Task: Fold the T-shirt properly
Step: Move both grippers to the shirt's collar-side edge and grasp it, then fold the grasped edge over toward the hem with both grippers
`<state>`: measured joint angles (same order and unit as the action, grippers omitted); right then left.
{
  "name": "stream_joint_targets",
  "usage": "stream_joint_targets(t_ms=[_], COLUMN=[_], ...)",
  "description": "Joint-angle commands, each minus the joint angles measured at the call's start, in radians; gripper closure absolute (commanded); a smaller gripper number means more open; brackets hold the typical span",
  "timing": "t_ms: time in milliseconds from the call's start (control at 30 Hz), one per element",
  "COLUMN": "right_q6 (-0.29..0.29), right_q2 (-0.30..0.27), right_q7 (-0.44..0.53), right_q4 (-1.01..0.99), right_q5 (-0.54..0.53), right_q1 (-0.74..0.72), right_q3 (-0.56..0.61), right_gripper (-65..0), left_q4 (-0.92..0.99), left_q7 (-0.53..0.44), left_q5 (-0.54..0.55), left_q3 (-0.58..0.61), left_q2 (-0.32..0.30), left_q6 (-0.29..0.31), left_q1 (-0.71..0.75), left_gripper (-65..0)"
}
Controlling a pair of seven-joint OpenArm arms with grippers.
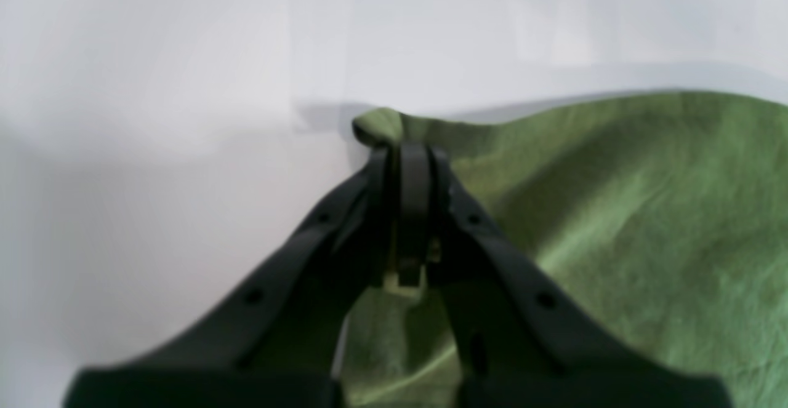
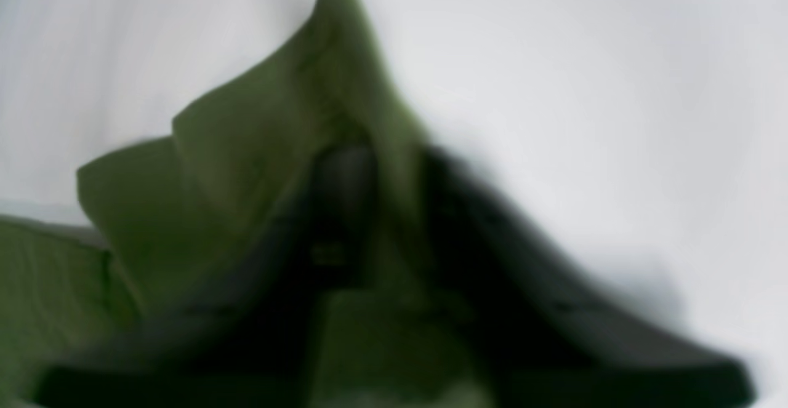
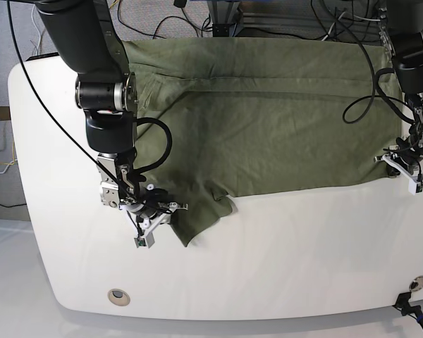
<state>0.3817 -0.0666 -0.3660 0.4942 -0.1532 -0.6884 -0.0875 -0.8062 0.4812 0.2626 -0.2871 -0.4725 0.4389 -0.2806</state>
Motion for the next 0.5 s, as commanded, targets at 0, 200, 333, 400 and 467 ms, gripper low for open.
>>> stream_joint_targets(t_ms=[0,200,333,400,467], right_q6=[0.003,0.007,0.007,0.007,0.007], right_q2=[-0.002,-0.002,0.001,0.003,0.006], right_q7=[0.015,-0.023,-0.107,-0.152,-0.184], right_q4=[0.008,0.025,0.154,0.232,0.291], right_q5=[-0.001,-0.003,-0.006,-0.007,-0.007], right_q1=[-0.032,-0.034,-0.001,0.026,0.052], right_q3=[-0.001,-0.001,-0.001,-0.001,-0.001], right_gripper=[0.0,0.0,0.0,0.0,0.0], left_q4=[-0.003,-0.005,-0.005,-0.005,-0.005], left_q7=[0.046,-0.052,-0.097,-0.131,-0.172], left_q5=[-0.023,-0.026,-0.023,-0.021,-0.021], left_q3=[0.001,0.001,0.001,-0.001,-0.004], left_q2=[-0.013,-0.012,-0.012,-0.010,-0.010], left_q6=[-0.001,-0.001,-0.001,-0.001,-0.001], left_q1=[-0.006,-0.004,0.013,0.016,0.017], left_gripper=[0.0,0.0,0.0,0.0,0.0])
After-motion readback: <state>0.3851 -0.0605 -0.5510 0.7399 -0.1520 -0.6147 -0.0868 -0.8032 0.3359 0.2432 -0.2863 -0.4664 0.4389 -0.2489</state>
